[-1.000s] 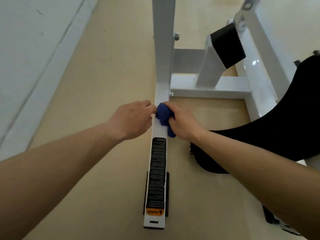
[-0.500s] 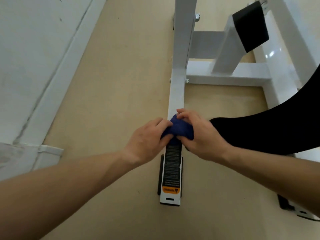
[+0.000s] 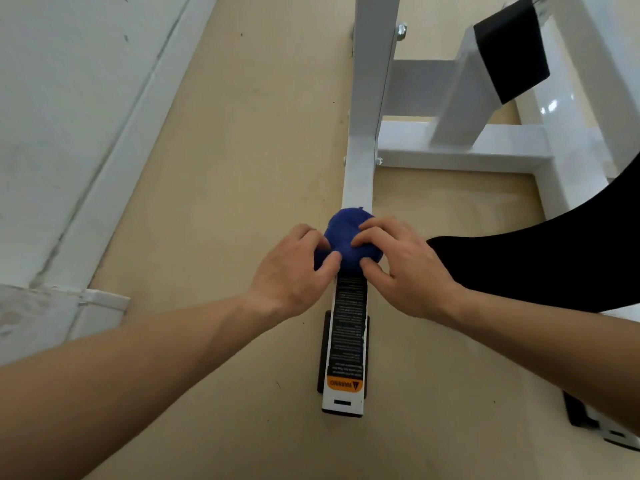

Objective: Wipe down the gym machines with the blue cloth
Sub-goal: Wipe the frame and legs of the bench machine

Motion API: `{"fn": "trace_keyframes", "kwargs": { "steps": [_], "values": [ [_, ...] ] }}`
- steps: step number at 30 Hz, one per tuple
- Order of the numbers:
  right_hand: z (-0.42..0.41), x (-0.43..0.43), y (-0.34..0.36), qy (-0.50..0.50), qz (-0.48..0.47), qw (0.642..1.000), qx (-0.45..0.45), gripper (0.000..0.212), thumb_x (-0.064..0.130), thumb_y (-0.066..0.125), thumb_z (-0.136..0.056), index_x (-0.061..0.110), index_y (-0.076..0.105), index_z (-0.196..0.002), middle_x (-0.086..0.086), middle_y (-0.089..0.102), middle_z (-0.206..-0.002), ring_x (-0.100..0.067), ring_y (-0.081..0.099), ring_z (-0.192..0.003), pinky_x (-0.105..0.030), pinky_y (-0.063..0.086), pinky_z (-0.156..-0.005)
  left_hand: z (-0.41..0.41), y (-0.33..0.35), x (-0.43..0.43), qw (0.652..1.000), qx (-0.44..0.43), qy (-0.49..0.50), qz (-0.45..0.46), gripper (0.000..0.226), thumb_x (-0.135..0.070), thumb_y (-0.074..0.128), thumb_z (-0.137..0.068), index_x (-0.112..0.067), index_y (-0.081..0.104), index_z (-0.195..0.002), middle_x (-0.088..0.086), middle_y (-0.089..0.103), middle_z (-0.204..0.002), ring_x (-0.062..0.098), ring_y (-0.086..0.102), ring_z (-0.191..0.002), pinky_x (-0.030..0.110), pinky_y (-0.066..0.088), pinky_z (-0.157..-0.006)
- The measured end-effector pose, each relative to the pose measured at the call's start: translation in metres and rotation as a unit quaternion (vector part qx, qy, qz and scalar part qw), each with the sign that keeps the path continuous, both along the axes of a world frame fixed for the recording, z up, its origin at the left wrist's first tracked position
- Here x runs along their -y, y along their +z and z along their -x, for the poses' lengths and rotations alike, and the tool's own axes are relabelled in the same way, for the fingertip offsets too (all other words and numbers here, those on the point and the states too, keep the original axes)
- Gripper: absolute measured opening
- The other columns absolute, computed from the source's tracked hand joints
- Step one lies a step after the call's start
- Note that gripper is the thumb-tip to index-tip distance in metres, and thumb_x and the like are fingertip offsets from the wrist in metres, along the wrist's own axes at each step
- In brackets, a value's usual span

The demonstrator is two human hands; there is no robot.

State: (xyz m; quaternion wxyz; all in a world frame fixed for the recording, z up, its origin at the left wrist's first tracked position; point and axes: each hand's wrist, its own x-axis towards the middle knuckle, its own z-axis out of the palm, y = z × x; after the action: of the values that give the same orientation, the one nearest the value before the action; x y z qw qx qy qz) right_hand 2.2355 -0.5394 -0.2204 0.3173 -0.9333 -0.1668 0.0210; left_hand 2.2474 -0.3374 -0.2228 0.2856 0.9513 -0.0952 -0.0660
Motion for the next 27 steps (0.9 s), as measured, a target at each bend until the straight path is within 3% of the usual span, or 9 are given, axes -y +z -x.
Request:
{"fn": "trace_keyframes", "kwargs": {
  "steps": [2,5,8,10,13,16,21,24,27],
  "values": [
    [0.003,0.001,-0.002,-0.013,-0.004,1.000,0.013,0.022,0.024,0.059,-0.089,0.023,0.061,-0.111,0.007,0.055,-0.116,-0.013,0.050,-0.108,-0.030,0.044,-0.094,0.008,-0.001,0.010,0.998,-0.028,0.034,0.052,0.027,-0.039,0.048,-0.096,-0.022,0.059,-0.114,-0.007,0.058,-0.115,0.012,0.058,-0.102,0.031,0.048,-0.091],
    [0.002,0.003,-0.011,-0.049,0.025,0.998,0.015,0.035,0.024,0.055,-0.093,0.020,0.059,-0.128,0.004,0.054,-0.131,-0.014,0.049,-0.119,-0.033,0.044,-0.101,0.018,-0.003,0.029,0.996,-0.045,0.007,0.072,0.056,-0.033,0.042,-0.102,-0.013,0.027,-0.152,0.003,0.041,-0.151,0.018,0.045,-0.131,0.029,0.035,-0.108],
    [-0.003,0.003,-0.023,-0.051,0.035,0.997,-0.046,0.046,0.028,0.041,-0.104,0.021,0.042,-0.149,0.003,0.036,-0.157,-0.015,0.037,-0.141,-0.035,0.034,-0.116,0.016,-0.015,0.045,0.997,-0.058,-0.006,0.041,0.061,-0.033,0.035,-0.105,-0.007,0.013,-0.156,0.009,0.023,-0.161,0.021,0.029,-0.144,0.027,0.025,-0.115],
    [-0.014,0.002,-0.027,-0.055,0.015,0.995,-0.081,0.048,0.027,0.037,-0.106,0.021,0.034,-0.153,0.002,0.029,-0.161,-0.016,0.034,-0.144,-0.033,0.030,-0.118,-0.001,-0.022,0.054,0.998,-0.054,0.011,0.039,0.060,-0.029,0.034,-0.105,-0.005,0.012,-0.156,0.011,0.018,-0.162,0.022,0.023,-0.147,0.026,0.019,-0.117],
    [-0.049,0.001,-0.023,-0.081,0.000,0.993,-0.088,0.047,0.023,0.037,-0.106,0.017,0.036,-0.153,-0.005,0.034,-0.159,-0.024,0.042,-0.140,-0.033,0.031,-0.116,-0.041,-0.026,0.062,0.996,-0.051,0.040,0.057,0.057,-0.023,0.037,-0.105,-0.003,0.018,-0.154,0.012,0.026,-0.159,0.025,0.028,-0.144,0.029,0.022,-0.117],
    [-0.084,0.000,-0.014,-0.095,0.018,0.991,-0.093,0.046,0.022,0.038,-0.106,0.017,0.038,-0.152,-0.004,0.033,-0.159,-0.027,0.046,-0.136,-0.033,0.034,-0.111,-0.076,-0.026,0.064,0.993,-0.072,0.057,0.075,0.052,-0.022,0.041,-0.102,-0.005,0.029,-0.150,0.013,0.046,-0.146,0.029,0.046,-0.129,0.035,0.036,-0.108],
    [-0.047,-0.008,-0.022,-0.082,0.012,0.995,-0.056,0.046,0.024,0.044,-0.103,0.018,0.043,-0.149,0.000,0.031,-0.160,-0.017,0.040,-0.141,-0.031,0.032,-0.115,-0.041,-0.019,0.044,0.995,-0.091,0.025,0.042,0.054,-0.031,0.044,-0.101,-0.012,0.031,-0.149,0.011,0.065,-0.118,0.029,0.062,-0.101,0.044,0.049,-0.090],
    [-0.001,-0.007,-0.034,-0.040,0.016,0.999,-0.011,0.046,0.026,0.046,-0.101,0.013,0.049,-0.144,-0.004,0.038,-0.156,-0.016,0.039,-0.143,-0.036,0.037,-0.115,0.006,-0.016,0.031,0.996,-0.088,-0.005,0.007,0.057,-0.034,0.043,-0.102,-0.011,0.027,-0.151,0.011,0.065,-0.119,0.028,0.062,-0.099,0.043,0.049,-0.087],
    [0.030,-0.007,-0.037,-0.022,0.012,1.000,-0.012,0.052,0.034,0.036,-0.099,0.011,0.049,-0.144,-0.006,0.038,-0.156,-0.016,0.039,-0.142,-0.033,0.038,-0.114,0.045,-0.014,0.028,0.995,-0.099,-0.012,-0.001,0.062,-0.035,0.041,-0.102,-0.012,0.018,-0.155,0.012,0.058,-0.132,0.029,0.059,-0.108,0.043,0.047,-0.093]
  ]
}}
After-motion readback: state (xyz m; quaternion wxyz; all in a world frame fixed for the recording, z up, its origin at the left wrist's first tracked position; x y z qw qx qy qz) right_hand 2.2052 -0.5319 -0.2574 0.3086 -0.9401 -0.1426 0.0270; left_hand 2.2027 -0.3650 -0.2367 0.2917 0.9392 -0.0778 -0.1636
